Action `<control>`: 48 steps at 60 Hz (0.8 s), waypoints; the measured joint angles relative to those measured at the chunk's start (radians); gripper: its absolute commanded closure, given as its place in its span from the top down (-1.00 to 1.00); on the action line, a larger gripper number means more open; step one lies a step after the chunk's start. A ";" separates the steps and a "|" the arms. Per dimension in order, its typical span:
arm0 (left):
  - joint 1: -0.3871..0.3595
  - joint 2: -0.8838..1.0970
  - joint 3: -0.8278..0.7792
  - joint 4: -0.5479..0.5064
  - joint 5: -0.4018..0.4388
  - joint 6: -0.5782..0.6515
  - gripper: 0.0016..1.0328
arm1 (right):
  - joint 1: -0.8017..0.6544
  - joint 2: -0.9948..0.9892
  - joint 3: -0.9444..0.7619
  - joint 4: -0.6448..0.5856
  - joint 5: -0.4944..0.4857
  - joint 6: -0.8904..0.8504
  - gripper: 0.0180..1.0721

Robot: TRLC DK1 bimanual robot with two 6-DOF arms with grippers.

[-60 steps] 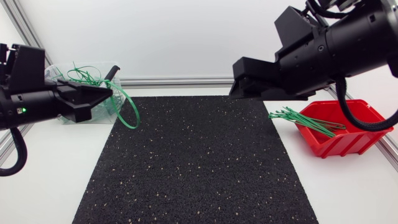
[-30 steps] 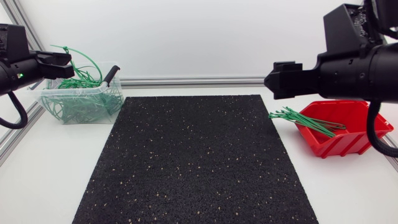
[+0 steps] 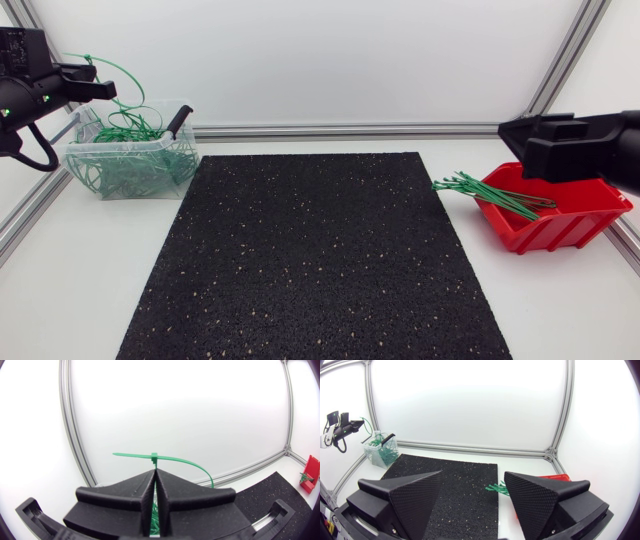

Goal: Take a green cable tie from the red box, thread the tail through the head to close it, then place it in the transparent bin on the left.

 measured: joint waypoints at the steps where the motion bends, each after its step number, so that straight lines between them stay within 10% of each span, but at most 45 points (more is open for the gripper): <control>1: 0.001 0.007 0.005 0.006 -0.005 0.001 -0.93 | -0.003 -0.012 -0.009 0.006 0.004 -0.007 0.69; 34: 0.076 0.264 0.273 -0.020 -0.074 0.105 -0.92 | -0.064 -0.304 -0.210 0.040 0.022 -0.121 0.69; 42: 0.079 0.344 0.321 -0.036 -0.102 0.139 -0.30 | -0.065 -0.340 -0.217 0.037 0.022 -0.124 0.69; 47: 0.077 0.391 0.339 -0.063 -0.128 0.145 0.97 | -0.067 -0.357 -0.217 0.026 0.022 -0.125 0.69; 48: 0.077 0.397 0.339 -0.071 -0.131 0.146 0.96 | -0.068 -0.360 -0.217 0.023 0.022 -0.126 0.69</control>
